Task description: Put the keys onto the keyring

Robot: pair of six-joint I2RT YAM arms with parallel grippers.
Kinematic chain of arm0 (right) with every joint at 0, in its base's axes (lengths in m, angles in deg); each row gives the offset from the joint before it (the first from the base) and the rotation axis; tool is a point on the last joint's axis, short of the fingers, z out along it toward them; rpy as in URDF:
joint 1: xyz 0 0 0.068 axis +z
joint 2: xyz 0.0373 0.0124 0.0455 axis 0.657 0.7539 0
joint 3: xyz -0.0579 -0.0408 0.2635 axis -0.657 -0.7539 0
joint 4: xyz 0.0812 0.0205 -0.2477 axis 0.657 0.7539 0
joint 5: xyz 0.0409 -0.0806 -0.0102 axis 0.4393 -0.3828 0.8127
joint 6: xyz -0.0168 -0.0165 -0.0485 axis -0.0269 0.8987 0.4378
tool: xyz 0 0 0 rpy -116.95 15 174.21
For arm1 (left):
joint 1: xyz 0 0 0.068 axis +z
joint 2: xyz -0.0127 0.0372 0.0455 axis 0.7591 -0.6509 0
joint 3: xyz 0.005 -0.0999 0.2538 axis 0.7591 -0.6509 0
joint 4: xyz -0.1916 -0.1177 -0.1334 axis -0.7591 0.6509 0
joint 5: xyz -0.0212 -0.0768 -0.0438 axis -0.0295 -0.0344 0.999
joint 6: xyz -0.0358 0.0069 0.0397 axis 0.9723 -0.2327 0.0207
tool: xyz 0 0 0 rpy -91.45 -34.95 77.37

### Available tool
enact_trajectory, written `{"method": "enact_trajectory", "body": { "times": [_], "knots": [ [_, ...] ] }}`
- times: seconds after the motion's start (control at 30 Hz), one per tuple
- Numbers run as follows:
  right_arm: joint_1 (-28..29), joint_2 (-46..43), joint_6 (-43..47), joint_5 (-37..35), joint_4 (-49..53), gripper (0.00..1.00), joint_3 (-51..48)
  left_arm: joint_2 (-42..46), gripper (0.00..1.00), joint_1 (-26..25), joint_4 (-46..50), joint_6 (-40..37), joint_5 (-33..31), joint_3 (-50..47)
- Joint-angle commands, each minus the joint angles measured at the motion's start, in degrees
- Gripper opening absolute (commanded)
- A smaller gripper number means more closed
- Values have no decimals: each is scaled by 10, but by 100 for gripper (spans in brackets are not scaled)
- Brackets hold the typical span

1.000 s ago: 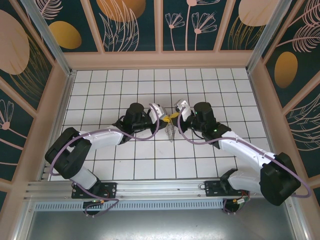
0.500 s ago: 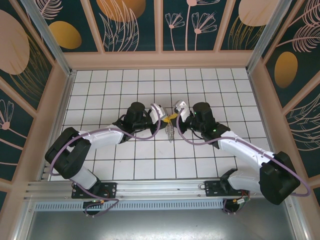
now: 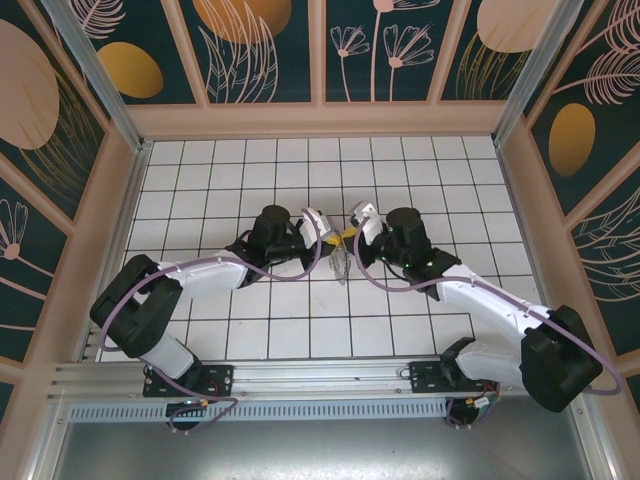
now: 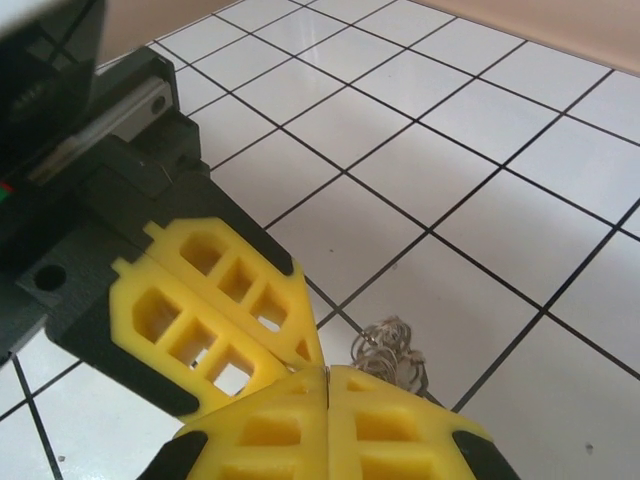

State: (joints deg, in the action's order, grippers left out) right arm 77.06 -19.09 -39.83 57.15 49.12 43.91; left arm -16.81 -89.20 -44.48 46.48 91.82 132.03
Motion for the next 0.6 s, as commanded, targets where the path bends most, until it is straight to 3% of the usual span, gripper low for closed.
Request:
{"method": "enact_trajectory", "body": {
  "times": [0.0, 0.17, 0.4, 0.57],
  "knots": [
    [-9, -9, -20, -29, -28, 0, -9, 15, 0, 1, -33, 13, 0, -11],
    [-6, -3, -24, 23, -54, 0, 7, 17, 0, 0, -30, 12, 1, -12],
    [0, -7, -6, 61, -58, 0, 16, 17, 14, 0, -19, 9, -1, -6],
    [1, -9, 4, 66, -46, 0, 25, 17, 18, 1, -18, 10, -3, -3]
  ]
}}
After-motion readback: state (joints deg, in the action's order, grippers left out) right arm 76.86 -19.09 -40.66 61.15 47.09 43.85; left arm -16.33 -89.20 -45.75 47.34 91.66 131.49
